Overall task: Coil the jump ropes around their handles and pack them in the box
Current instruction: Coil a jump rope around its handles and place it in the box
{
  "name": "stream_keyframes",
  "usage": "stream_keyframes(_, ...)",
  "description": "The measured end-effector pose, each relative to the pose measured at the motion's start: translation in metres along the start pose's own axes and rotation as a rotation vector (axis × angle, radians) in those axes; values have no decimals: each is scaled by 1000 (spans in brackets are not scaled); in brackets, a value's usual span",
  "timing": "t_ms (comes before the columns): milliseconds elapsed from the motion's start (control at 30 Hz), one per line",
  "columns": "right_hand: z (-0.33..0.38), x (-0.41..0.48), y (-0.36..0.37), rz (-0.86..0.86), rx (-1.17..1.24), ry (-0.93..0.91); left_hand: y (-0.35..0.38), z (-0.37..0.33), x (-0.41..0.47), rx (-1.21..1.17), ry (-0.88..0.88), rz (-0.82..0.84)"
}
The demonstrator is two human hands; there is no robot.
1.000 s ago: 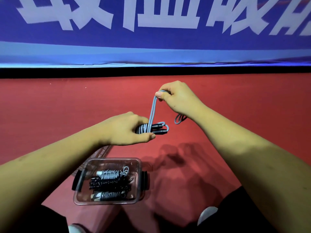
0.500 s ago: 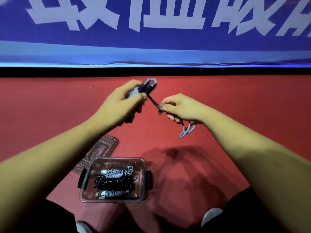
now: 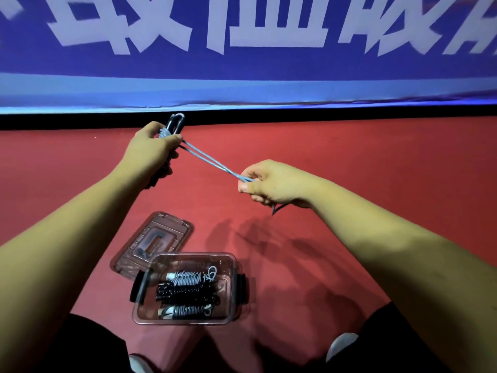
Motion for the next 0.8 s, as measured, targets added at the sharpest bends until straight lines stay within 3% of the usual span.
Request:
stream_keyframes(133, 3, -4, 1, -27, 21, 26, -19, 18, 18, 195, -6, -56)
stream_keyframes(300, 38, -13, 12, -18, -232, -113, -11, 29, 23, 554, 58, 13)
stream_keyframes(500, 40, -20, -20, -179, -181, -136, 17, 38, 17, 569, 66, 216)
stream_keyframes(667, 42, -20, -22, -190, -52, -156, 41, 40, 3, 783, 128, 395)
stream_keyframes(800, 43, -19, -40, -276, 102, -169, 61, 44, -16, 618, 72, 593)
Point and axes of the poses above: each hand's wrist, its own x-axis towards the middle knuckle, its own y-axis out of the palm, z = x × y, the point moved 9 cm from there along x, towards the middle knuckle, and after that the axes turned 2 degrees about x, right-handed, at the moved point
